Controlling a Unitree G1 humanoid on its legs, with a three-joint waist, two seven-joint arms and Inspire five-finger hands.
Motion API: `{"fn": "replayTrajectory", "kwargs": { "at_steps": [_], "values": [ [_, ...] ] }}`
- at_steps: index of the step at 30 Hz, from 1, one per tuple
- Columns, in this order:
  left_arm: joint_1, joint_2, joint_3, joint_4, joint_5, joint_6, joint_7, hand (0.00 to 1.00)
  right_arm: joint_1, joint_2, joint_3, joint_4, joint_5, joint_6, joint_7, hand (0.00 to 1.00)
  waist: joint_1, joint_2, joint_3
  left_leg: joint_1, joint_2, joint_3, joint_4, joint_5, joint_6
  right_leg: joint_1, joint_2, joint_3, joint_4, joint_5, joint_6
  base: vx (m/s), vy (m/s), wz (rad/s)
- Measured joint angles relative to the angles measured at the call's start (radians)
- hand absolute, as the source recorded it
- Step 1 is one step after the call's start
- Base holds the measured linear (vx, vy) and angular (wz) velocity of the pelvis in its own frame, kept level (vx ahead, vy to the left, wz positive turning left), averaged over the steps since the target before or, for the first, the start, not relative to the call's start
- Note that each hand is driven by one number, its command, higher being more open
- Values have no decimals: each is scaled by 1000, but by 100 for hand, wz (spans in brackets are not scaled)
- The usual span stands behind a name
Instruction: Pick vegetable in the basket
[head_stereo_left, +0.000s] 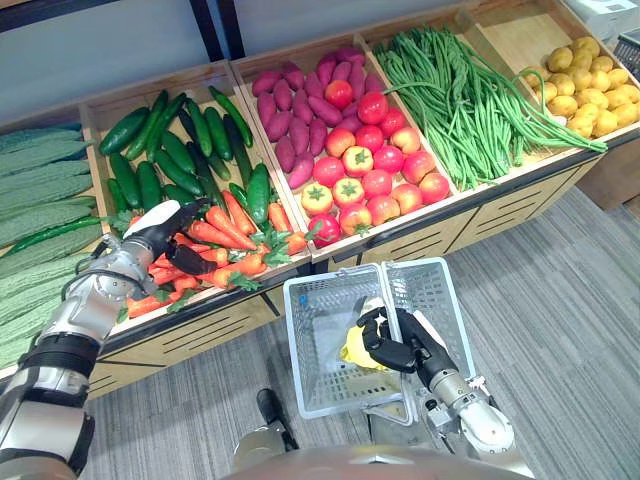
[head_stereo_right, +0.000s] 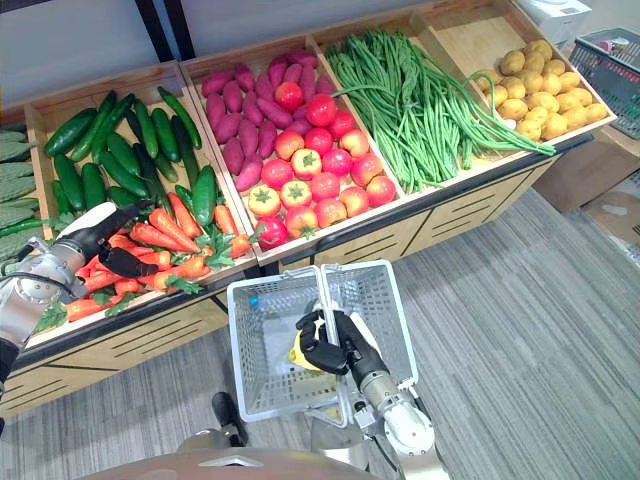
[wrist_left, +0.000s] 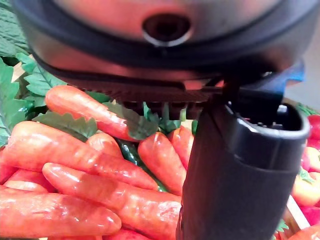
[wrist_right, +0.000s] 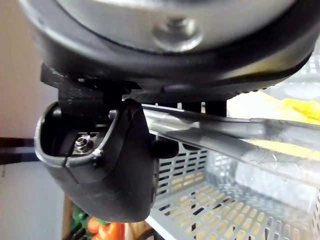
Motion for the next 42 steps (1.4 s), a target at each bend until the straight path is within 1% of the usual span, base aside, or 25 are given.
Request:
{"fn": "replayTrajectory", "kwargs": {
  "at_steps": [7, 10, 19, 29, 35, 42],
  "values": [
    [2, 11, -18, -7, 13, -1, -7, 100, 0, 0, 2, 0, 0, -1, 1, 0, -1, 5, 8, 0, 0, -7, 0, 0, 0, 9, -1, -7, -8, 1, 1, 11, -5, 3],
    [16, 19, -20, -38, 18, -4, -8, 100, -1, 0, 4, 0, 0, -6, 2, 0, 1, 9, 20, 0, 1, -8, 0, 0, 0, 10, -1, -9, -8, 1, 1, 0, 0, 0],
    [16, 21, -20, -38, 53, -5, -8, 100, -1, 0, 5, 0, 0, -6, 2, 0, 0, 10, 23, 0, 1, -8, 0, 0, 0, 10, -1, -11, -7, 1, 1, 0, 0, 0],
    [12, 86, -20, -37, 57, -5, -4, 100, 0, 0, 8, 1, 0, -7, 2, 0, 2, 13, 28, 0, 1, -10, 0, -1, -1, 9, -1, -14, -6, 0, 0, 0, 0, 0],
    [-47, 97, -20, -26, 57, -2, 6, 100, 6, 1, 9, 1, 0, -7, 2, 0, 20, 13, 28, -1, -1, -16, 0, 0, 0, 9, -3, -17, -1, -1, 0, 0, 0, 1],
    [-66, 97, -20, -16, 57, -1, 17, 100, 6, 2, 10, 1, 0, -7, 3, 0, 22, 13, 28, -5, -11, -31, 0, 3, 2, 10, -9, -35, 11, -7, -1, -1, -3, 6]
  ]
}}
